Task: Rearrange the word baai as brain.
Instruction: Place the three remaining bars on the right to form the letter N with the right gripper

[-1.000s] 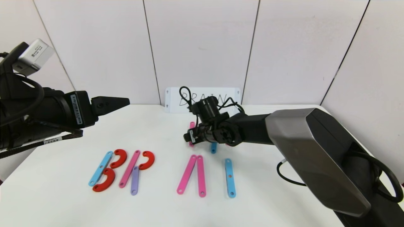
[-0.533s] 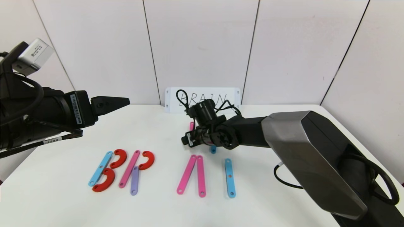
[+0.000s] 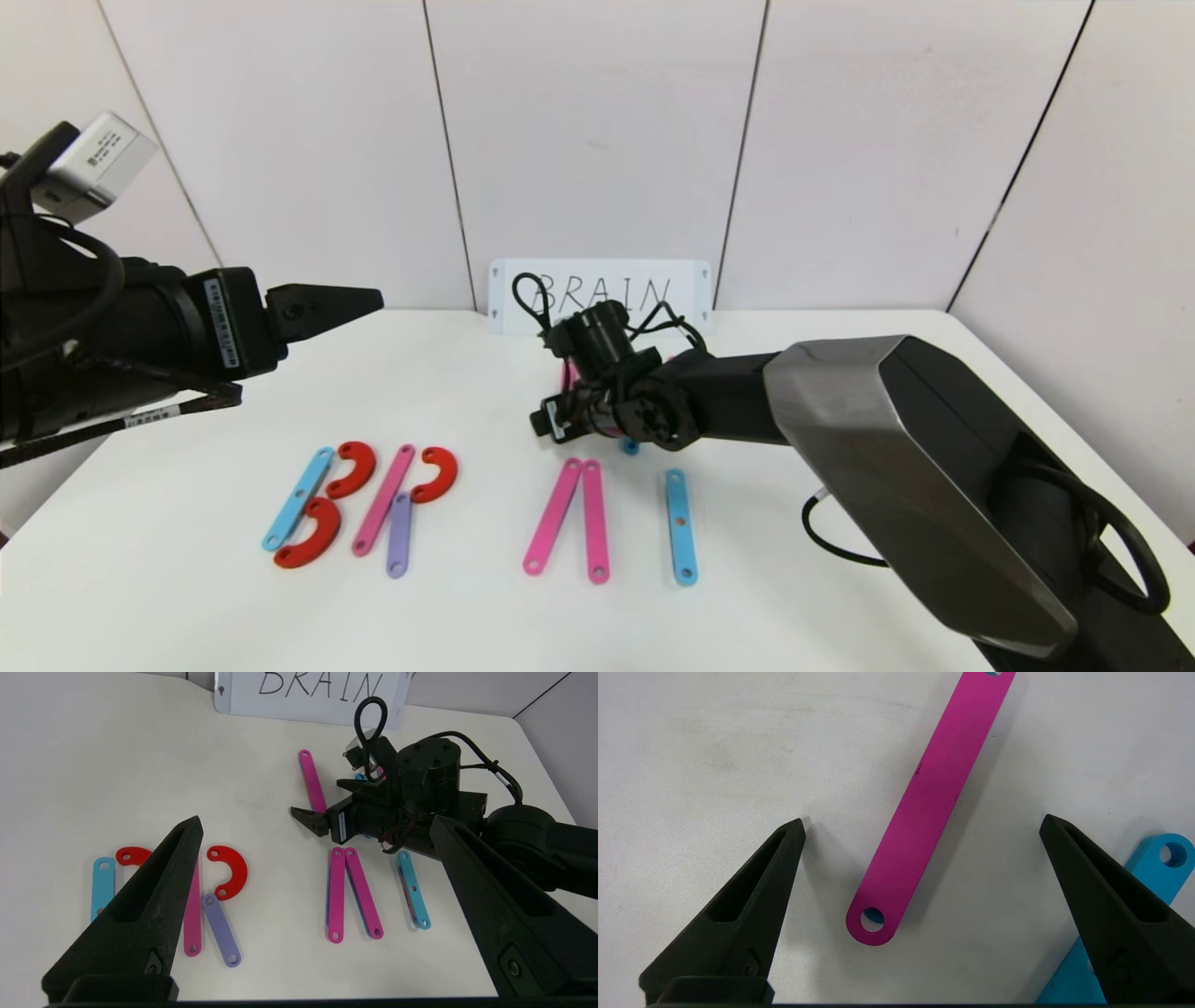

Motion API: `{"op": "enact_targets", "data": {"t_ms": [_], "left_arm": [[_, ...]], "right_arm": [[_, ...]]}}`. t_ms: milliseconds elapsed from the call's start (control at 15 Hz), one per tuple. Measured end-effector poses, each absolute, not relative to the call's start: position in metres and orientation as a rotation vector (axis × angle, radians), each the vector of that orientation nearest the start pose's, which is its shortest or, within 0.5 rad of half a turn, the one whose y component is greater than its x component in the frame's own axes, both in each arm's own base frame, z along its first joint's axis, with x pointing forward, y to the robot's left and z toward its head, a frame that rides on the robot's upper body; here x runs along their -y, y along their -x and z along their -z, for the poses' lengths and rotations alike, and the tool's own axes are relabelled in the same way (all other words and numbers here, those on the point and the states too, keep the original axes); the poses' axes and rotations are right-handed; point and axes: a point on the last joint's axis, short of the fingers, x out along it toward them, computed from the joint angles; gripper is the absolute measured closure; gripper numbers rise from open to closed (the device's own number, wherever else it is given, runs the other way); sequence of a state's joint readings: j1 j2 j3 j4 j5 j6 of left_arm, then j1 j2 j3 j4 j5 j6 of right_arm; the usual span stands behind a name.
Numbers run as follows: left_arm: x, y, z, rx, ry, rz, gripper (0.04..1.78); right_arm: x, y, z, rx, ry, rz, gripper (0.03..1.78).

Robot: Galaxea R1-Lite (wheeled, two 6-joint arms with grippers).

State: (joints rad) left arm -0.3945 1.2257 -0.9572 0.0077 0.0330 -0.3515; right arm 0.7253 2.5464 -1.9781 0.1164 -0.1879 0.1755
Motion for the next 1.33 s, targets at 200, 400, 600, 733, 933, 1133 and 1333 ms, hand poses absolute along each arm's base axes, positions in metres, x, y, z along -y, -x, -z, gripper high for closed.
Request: {"op": "enact_targets", "data": {"t_ms": [200, 400, 600, 733, 933, 1133, 1333], "left_arm": [[0.0707, -0.1716, -0.2808, -0.331, 0.287, 0.308, 0.12], [0.0708, -0.1716, -0.2808, -0.331, 0.286, 0.309, 0.12], [0.0707, -0.1716, -0.2808, -0.331, 0.287, 0.309, 0.12], [0.0707, -0.1713, -0.281, -0.33, 0.287, 0.31, 0.12], [0.0707, -0.1712, -0.2811, -0.33, 0.287, 0.31, 0.12], [0.0707, -0.1712, -0.2811, -0.33, 0.287, 0.31, 0.12], [0.0708, -0.1711, -0.2809, -0.332, 0.287, 0.313, 0.12]], "right_arm": [[-0.3386, -0.3886, -0.073, -0.663, 0.14, -0.457, 0.13], [-0.3392, -0.3889, -0.0726, -0.657, 0.14, -0.46, 0.41], [-0.3394, -0.3888, -0.072, -0.658, 0.143, -0.462, 0.94], [-0.3394, -0.3888, -0.072, -0.658, 0.143, -0.462, 1.27], [-0.3392, -0.3889, -0.072, -0.657, 0.143, -0.461, 1.51], [-0.3373, -0.3901, -0.0724, -0.659, 0.144, -0.455, 1.51], [-0.3326, -0.393, -0.0753, -0.657, 0.141, -0.44, 1.51]]}}
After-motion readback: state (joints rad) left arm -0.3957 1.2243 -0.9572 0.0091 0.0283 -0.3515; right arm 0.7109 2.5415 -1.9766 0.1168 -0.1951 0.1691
